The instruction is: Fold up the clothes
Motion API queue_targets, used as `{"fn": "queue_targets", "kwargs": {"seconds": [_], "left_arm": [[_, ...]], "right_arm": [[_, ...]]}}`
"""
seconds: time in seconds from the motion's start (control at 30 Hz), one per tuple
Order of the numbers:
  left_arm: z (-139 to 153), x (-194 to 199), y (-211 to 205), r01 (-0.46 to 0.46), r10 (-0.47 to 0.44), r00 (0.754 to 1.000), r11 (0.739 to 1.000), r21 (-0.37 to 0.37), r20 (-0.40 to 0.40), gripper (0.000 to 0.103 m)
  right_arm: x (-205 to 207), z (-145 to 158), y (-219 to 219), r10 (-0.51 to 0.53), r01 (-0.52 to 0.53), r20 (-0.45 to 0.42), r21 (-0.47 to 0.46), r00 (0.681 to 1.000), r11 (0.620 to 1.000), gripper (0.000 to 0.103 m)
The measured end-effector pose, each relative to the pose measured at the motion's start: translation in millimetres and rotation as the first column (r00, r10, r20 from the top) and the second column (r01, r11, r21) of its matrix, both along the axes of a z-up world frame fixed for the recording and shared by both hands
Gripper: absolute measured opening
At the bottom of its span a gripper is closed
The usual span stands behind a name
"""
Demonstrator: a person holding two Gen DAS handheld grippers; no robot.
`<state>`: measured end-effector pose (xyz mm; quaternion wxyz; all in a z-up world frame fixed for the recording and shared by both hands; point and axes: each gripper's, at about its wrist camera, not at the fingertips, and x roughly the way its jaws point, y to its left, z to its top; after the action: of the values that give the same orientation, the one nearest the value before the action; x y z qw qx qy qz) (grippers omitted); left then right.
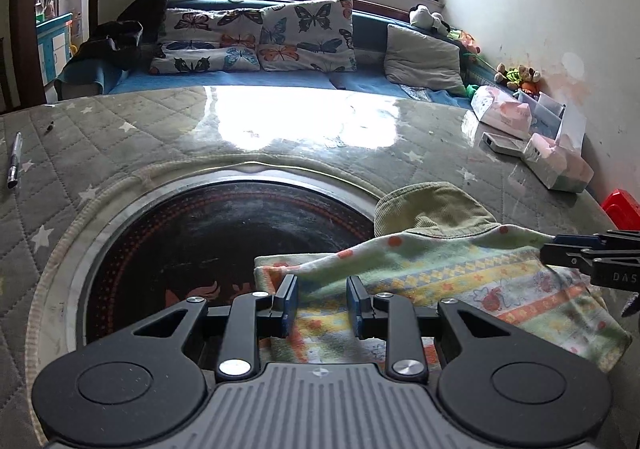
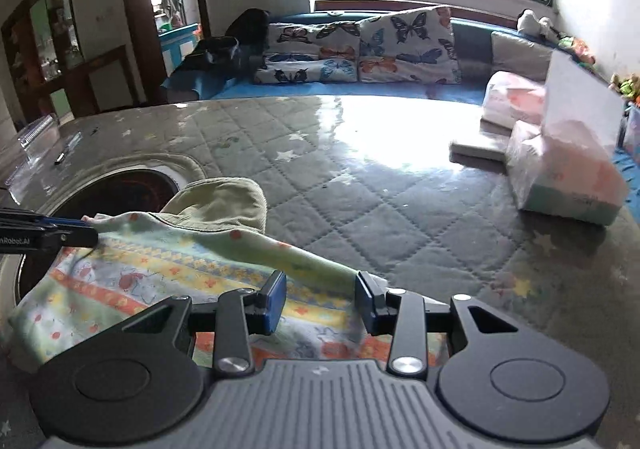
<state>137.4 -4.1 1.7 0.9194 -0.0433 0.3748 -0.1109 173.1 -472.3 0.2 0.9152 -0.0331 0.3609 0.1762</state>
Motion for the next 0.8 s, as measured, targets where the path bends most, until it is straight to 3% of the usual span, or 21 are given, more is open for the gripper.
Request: {"fn": "queue_targets", "kwargs": {"seconds": [0.17, 0.27, 0.57, 0.8], "left_arm": [[2.2, -11.4, 8.5, -0.012, 0.012, 1.0, 1.0, 0.002, 0.001, 0.03], [1.9, -21.1, 13.1, -0.023, 0.023, 1.0, 1.0, 0.007, -0.004, 0.033], [-2.4, -43.4, 28.1, -0.071, 0.07, 0.997, 0.997, -0.014, -0.029, 0.038], [-0.2, -60.5, 27.8, -0.057, 0.057, 0.998, 0.998, -0.008, -0.017, 0.043]], "right_arm": [[-25.8, 13.0, 10.0, 0.079, -0.079, 0.017, -0.012, 0.997, 0.997, 0.04], [-44.1, 19.9, 24.9, 0.147, -0.146, 0.028, -0.02, 0.989, 0.989, 0.046], [-88.2, 24.1, 87.8, 0.355, -0.352, 0.049, -0.051, 0.934, 0.935, 0.048], [-102.2, 1.7, 97.6, 0.347, -0.344, 0.023, -0.086, 0.938, 0.935, 0.048]]}}
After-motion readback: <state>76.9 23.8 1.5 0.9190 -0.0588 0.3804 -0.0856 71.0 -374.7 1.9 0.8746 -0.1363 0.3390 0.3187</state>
